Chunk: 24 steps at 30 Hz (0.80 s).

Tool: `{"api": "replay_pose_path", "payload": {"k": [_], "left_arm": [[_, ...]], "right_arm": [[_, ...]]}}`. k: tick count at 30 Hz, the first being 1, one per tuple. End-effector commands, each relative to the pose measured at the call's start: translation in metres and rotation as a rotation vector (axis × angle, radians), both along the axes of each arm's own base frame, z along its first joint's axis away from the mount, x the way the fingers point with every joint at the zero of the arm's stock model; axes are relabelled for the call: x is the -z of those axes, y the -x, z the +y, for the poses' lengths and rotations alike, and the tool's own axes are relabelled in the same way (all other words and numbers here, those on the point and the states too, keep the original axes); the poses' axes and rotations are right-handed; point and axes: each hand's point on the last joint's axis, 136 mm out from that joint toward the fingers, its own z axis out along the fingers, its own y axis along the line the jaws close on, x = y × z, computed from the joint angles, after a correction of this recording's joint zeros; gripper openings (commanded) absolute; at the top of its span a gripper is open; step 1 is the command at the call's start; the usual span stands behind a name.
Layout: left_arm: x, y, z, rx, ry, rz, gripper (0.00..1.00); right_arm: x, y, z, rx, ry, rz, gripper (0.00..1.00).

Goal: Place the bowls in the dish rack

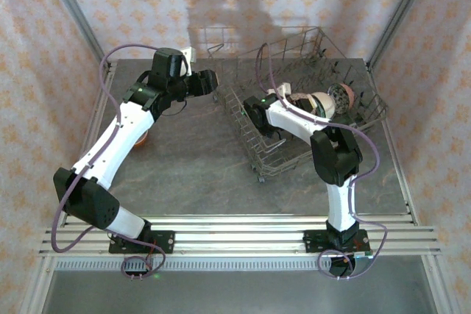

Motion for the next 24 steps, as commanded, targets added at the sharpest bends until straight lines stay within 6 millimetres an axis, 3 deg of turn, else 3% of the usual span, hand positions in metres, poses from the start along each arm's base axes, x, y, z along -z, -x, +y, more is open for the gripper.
{"api": "replay_pose_path", "payload": {"k": [1, 16, 24], "left_arm": [[-0.009, -0.007, 0.002, -0.013, 0.022, -0.012, 0.62], [-0.003, -0.014, 0.004, -0.051, 0.026, 0.015, 0.62], [-0.002, -0.018, 0.011, -0.080, -0.021, 0.034, 0.62]], "right_arm": [[0.001, -0.003, 0.023, -0.046, -0.031, -0.001, 0.42], [0.039, -0.015, 0.024, -0.032, -0.111, 0.064, 0.43], [0.031, -0.021, 0.018, -0.030, -0.199, 0.055, 0.51]]}}
